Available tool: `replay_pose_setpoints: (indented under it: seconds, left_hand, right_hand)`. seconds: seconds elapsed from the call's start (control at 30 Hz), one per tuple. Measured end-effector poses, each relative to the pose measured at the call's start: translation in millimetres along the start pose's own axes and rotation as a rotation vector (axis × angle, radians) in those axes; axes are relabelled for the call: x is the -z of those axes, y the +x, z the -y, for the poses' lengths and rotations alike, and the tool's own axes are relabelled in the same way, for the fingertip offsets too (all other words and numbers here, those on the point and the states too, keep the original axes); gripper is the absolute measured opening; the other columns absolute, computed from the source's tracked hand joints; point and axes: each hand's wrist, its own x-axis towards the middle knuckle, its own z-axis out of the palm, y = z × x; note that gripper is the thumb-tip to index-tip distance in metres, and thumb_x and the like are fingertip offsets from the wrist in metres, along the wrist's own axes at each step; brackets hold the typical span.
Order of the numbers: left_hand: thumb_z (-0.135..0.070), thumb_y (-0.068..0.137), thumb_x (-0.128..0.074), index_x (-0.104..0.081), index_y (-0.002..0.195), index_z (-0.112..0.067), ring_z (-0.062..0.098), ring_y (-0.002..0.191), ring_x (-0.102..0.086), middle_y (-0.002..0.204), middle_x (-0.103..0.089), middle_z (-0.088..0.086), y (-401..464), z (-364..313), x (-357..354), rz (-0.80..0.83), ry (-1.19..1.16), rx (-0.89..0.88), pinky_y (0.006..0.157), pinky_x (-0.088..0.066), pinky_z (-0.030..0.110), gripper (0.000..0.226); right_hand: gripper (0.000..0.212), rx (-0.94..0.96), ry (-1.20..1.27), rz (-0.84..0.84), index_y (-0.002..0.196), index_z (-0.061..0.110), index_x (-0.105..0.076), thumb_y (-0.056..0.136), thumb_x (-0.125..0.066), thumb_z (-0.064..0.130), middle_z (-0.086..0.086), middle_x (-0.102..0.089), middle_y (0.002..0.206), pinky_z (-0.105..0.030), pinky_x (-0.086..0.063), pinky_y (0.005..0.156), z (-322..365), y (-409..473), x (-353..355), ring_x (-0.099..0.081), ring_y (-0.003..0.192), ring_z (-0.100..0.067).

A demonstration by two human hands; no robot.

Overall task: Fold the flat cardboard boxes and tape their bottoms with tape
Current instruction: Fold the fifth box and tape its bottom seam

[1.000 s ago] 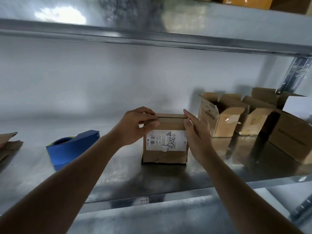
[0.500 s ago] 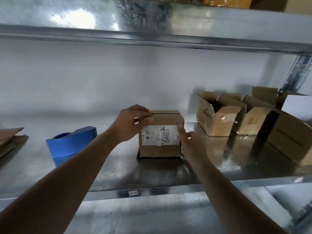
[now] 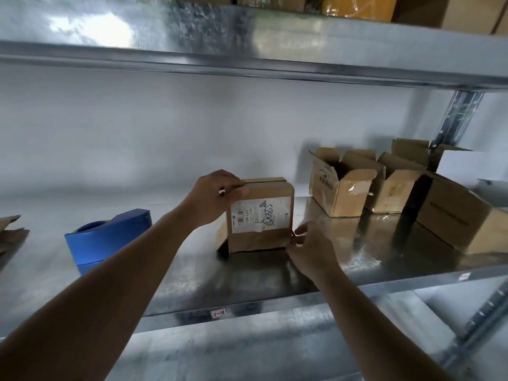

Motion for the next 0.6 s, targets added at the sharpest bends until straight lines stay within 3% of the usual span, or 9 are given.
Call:
replay_pose_setpoints:
  seconds: [0.17, 0.3, 0.43, 0.53, 0.6]
  left_hand:
    - [-0.031, 0.098, -0.07, -0.078, 0.117, -0.017, -0.018, 0.094, -0.057, 0.11, -0.066, -0.013, -2, 5, -4, -0.017, -0.04, 0.04, 0.074, -0.044, 0.003, 0.025]
    - [-0.035, 0.093, -0.075, -0.078, 0.118, -0.019, -0.007, 0.103, -0.063, 0.115, -0.067, -0.016, -2, 9, -2, 0.008, -0.062, 0.031, 0.084, -0.051, 0.012, 0.029]
    - [-0.031, 0.091, -0.078, -0.079, 0.117, -0.019, 0.005, 0.109, -0.067, 0.118, -0.067, -0.016, -5, 17, 0, 0.037, -0.113, 0.055, 0.092, -0.057, 0.026, 0.029]
    - [-0.026, 0.089, -0.081, -0.079, 0.116, -0.019, 0.001, 0.106, -0.067, 0.117, -0.067, -0.015, -6, 18, 3, 0.085, -0.128, 0.065, 0.091, -0.058, 0.026, 0.028]
    - [-0.027, 0.087, -0.083, -0.079, 0.117, -0.019, -0.001, 0.105, -0.066, 0.115, -0.066, -0.015, -8, 20, 5, 0.13, -0.115, 0.075, 0.093, -0.059, 0.028, 0.031]
  right_hand:
    - [0.04, -0.049, 0.134, 0.047, 0.125, 0.023, -0.045, 0.097, -0.067, 0.041, 0.004, -0.065, 0.095, -0.028, -0.046, 0.064, 4, 5, 6, -0.064, 0.082, -0.011]
    - [0.044, -0.061, 0.121, 0.048, 0.128, 0.024, -0.046, 0.101, -0.055, 0.057, 0.001, -0.062, 0.111, -0.031, -0.051, 0.07, 5, 12, 7, -0.062, 0.088, -0.013]
    - [0.041, -0.083, 0.081, 0.052, 0.128, 0.019, -0.053, 0.106, -0.047, 0.052, -0.004, -0.066, 0.118, -0.028, -0.046, 0.066, 3, 19, 7, -0.063, 0.093, -0.015]
    - [0.043, -0.097, -0.013, 0.023, 0.127, 0.017, -0.058, 0.108, -0.037, 0.049, -0.009, -0.068, 0.119, -0.042, -0.054, 0.093, 2, 25, 6, -0.064, 0.107, -0.026]
    - [0.045, -0.13, -0.013, 0.028, 0.124, 0.014, -0.06, 0.108, -0.033, 0.046, -0.01, -0.068, 0.11, -0.048, -0.054, 0.097, 4, 25, 4, -0.065, 0.103, -0.027]
